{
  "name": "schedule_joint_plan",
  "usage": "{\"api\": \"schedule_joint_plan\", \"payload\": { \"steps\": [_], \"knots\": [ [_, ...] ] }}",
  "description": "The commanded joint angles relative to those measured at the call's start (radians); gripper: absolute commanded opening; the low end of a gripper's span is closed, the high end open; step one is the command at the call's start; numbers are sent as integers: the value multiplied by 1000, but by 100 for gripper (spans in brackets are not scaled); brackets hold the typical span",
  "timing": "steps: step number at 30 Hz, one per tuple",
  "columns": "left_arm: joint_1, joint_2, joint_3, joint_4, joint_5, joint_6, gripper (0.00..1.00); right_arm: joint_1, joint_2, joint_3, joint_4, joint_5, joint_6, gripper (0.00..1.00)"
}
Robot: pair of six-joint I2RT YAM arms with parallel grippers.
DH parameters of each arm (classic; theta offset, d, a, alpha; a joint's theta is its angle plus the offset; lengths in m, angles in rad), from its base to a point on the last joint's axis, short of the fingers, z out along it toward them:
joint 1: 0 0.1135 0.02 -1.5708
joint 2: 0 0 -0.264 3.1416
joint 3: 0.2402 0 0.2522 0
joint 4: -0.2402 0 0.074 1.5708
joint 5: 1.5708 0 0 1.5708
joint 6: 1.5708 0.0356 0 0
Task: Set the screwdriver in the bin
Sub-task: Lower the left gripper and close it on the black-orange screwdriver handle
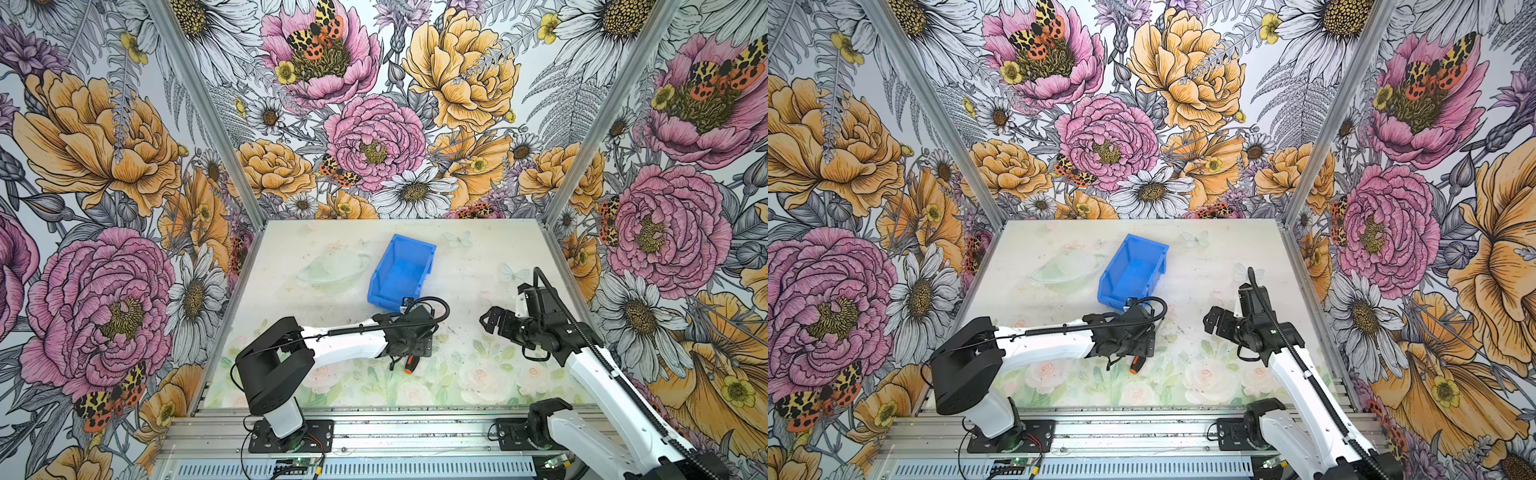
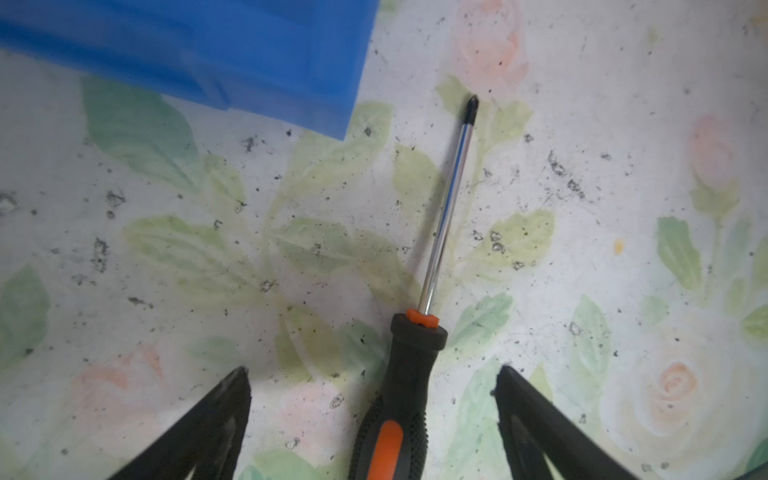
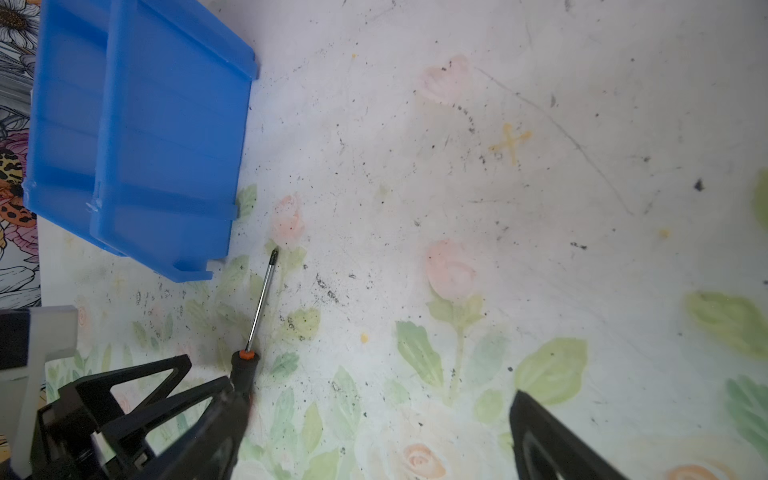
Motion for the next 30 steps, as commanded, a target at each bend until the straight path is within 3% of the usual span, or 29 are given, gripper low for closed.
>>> {"api": "schedule_joint_plan", "payload": {
  "steps": [1, 15, 26, 30],
  "knots": [
    [-13, 31, 44, -70, -18, -5, 86, 6, -6, -5, 26, -17, -14, 100],
    [-75, 165, 114, -170, -18, 16, 67, 7, -35, -17, 29, 1, -4, 99],
    [-122, 193, 128, -182, -23, 0, 27, 7, -64, -28, 27, 8, 4, 100],
    [-146, 187, 137, -182, -27, 8, 18, 7, -78, -40, 26, 16, 6, 99]
  ]
}}
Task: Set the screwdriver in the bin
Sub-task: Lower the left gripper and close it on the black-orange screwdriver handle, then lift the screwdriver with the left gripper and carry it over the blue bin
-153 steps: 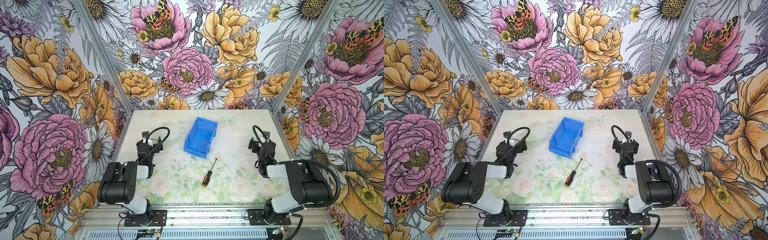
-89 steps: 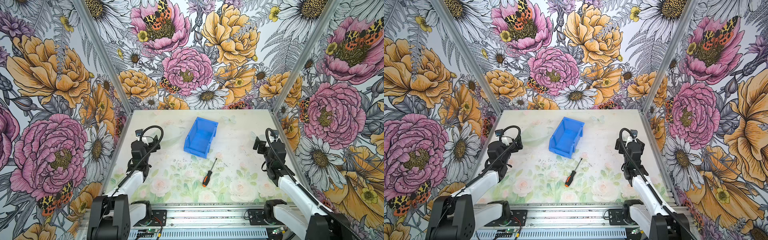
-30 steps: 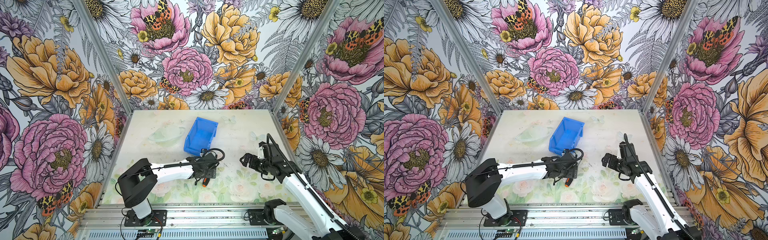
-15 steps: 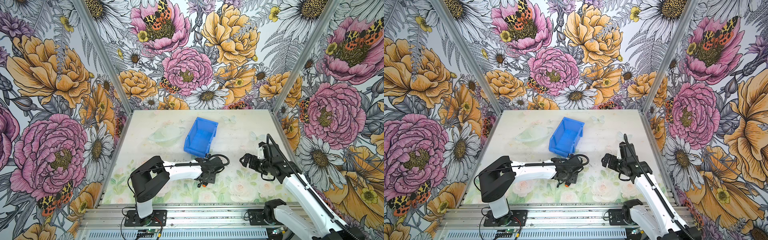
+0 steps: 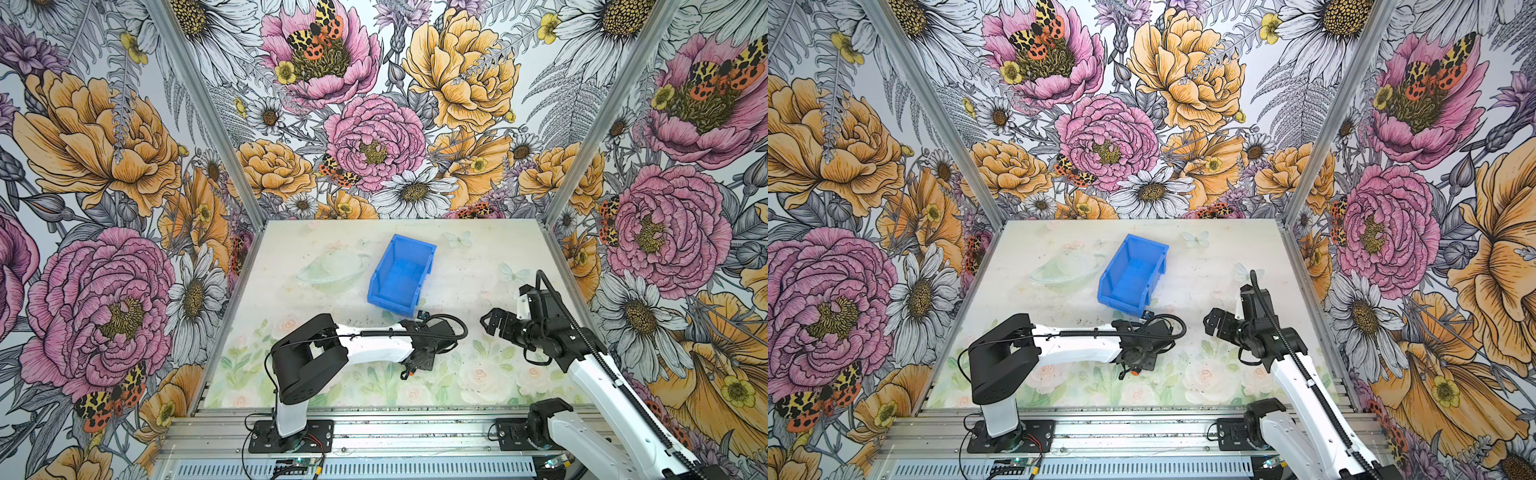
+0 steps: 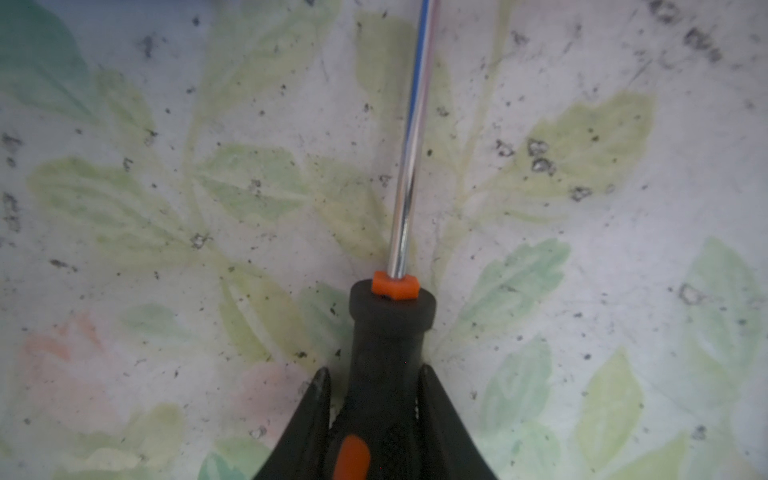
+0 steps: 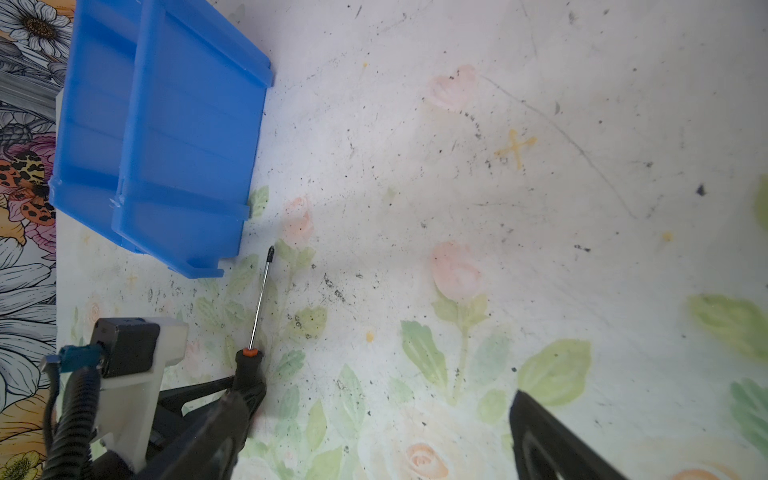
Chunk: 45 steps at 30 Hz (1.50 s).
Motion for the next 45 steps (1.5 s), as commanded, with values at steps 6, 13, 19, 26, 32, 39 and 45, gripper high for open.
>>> {"api": "schedule_joint_plan", "payload": {
  "steps": [6, 13, 19, 26, 32, 39, 45],
  "knots": [
    [-64, -6, 8, -5, 23, -10, 9, 7, -24, -11, 20, 23, 9, 99],
    [-76, -101, 6, -15, -8, -17, 0, 7, -26, 12, 20, 6, 8, 100],
    [-79, -197, 8, -18, -60, 3, 0, 17, -32, 26, 22, -10, 5, 99],
    [-39, -258, 83, -118, -119, 46, 0, 49, -48, 38, 39, -3, 8, 100],
    [58, -286, 152, -129, -111, 118, 0, 59, -28, 58, 73, -31, -13, 100],
    [234, -267, 238, -128, -35, 311, 0, 59, -15, 90, 202, -108, -43, 100],
    [389, -227, 292, -110, 15, 429, 0, 61, 68, 170, 201, -147, -112, 99]
  ]
}}
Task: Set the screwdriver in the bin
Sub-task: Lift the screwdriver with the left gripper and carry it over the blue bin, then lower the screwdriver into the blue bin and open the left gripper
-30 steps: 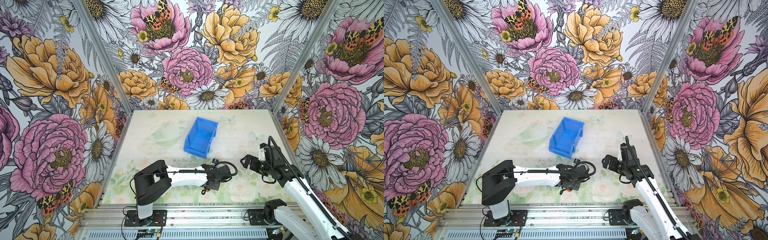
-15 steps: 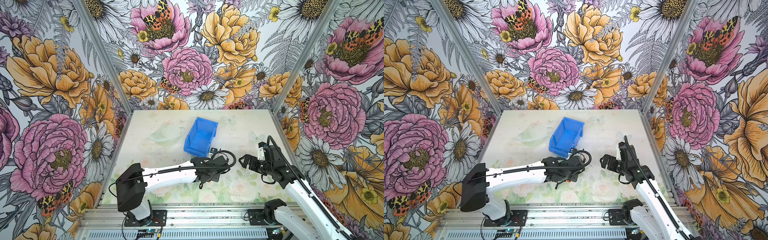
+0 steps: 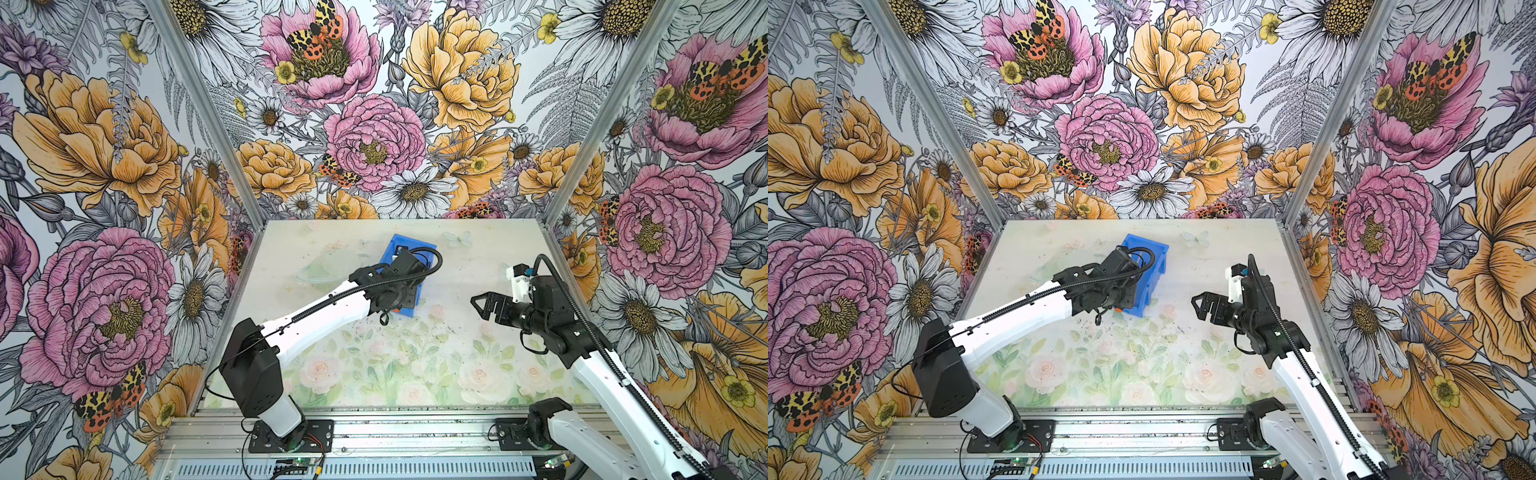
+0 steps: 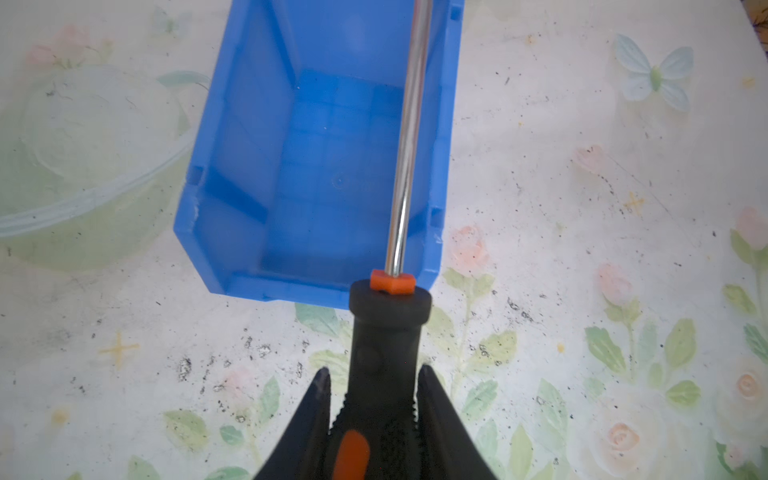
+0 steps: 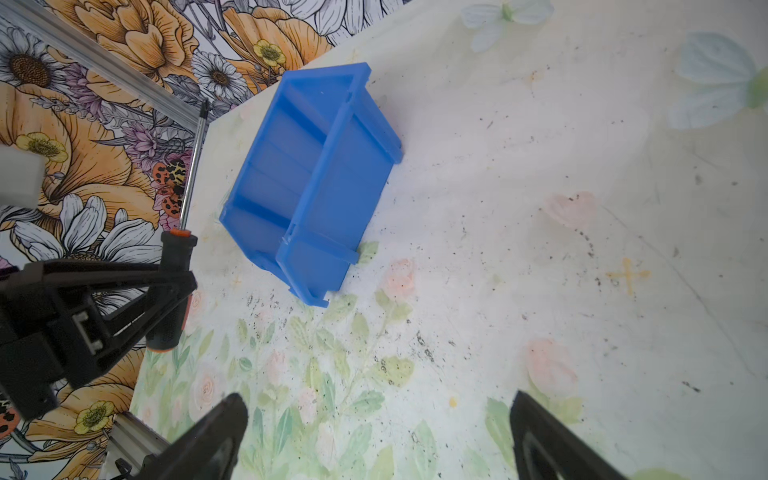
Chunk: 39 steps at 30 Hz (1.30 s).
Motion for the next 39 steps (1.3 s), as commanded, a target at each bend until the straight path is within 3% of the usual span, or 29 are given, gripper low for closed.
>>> {"api": "schedule_joint_plan", "payload": {
  "steps": [1, 8, 17, 27, 39],
  "knots": [
    [66, 36, 48, 27, 45, 120, 0, 11, 40, 52, 36, -33, -51, 99],
    [130, 192, 168, 55, 68, 201, 0, 20, 27, 41, 102, -49, -121, 99],
    [151, 341, 207, 152, 165, 172, 0, 55, -38, 38, 111, -18, -281, 99],
    [182, 390, 184, 185, 200, 184, 0, 58, 7, 30, 142, -16, -257, 99],
    [155, 450, 145, 228, 144, 166, 0, 61, 51, 82, 147, 54, -261, 100]
  ]
}}
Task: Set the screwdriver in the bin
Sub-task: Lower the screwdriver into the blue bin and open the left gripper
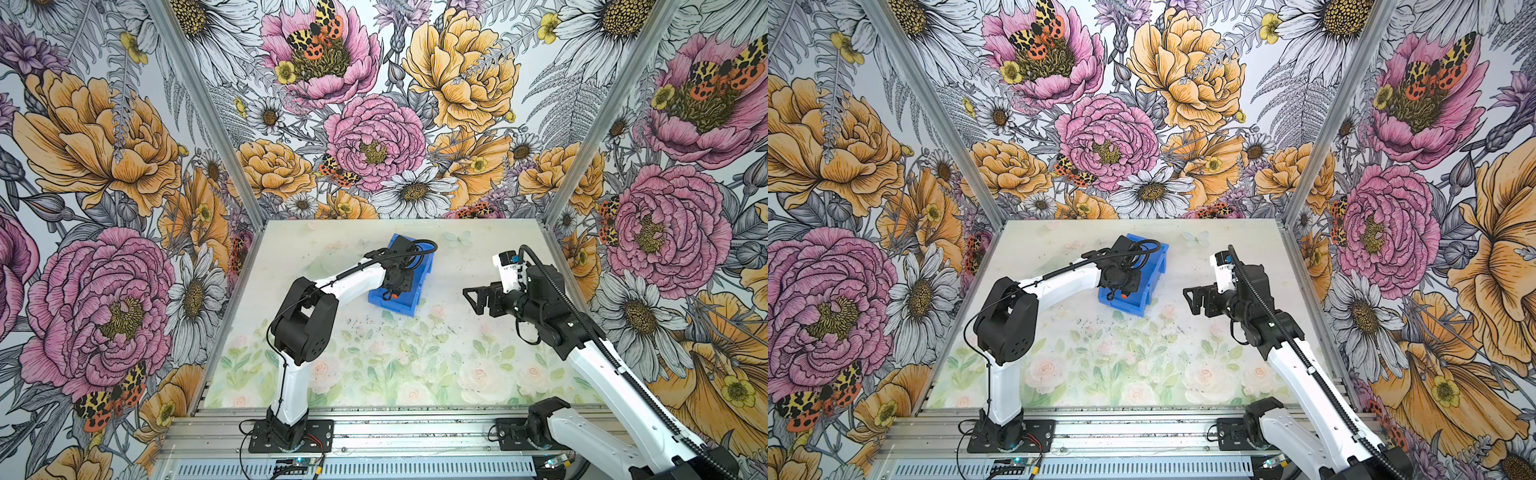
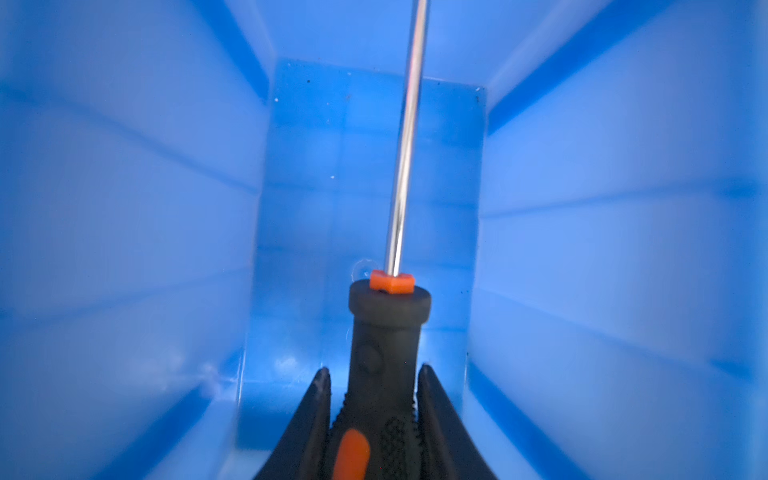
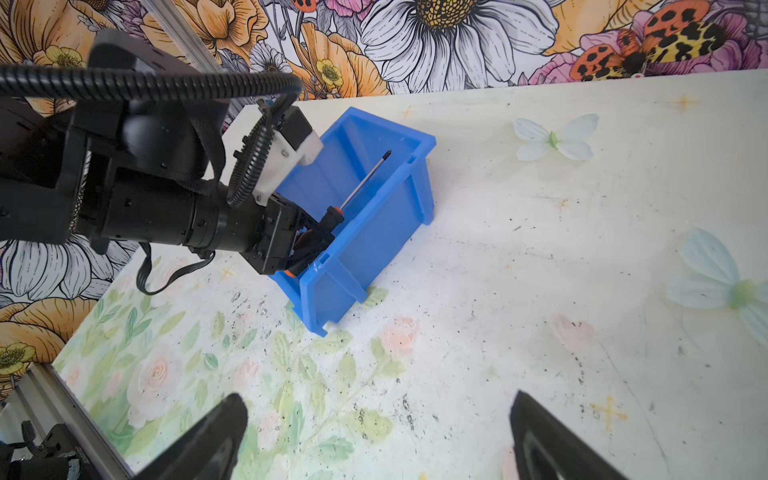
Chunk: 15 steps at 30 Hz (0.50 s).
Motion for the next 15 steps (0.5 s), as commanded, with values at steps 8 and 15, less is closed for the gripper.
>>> {"api": "schedule_joint_plan", "payload": {
  "steps": [8, 15],
  "knots": [
    [-40, 77, 13, 45, -53, -23, 0, 7, -28, 18, 28, 10, 4, 100],
    [-49, 81, -22, 68, -64, -48, 0, 9, -33, 15, 29, 16, 5, 99]
  ]
}}
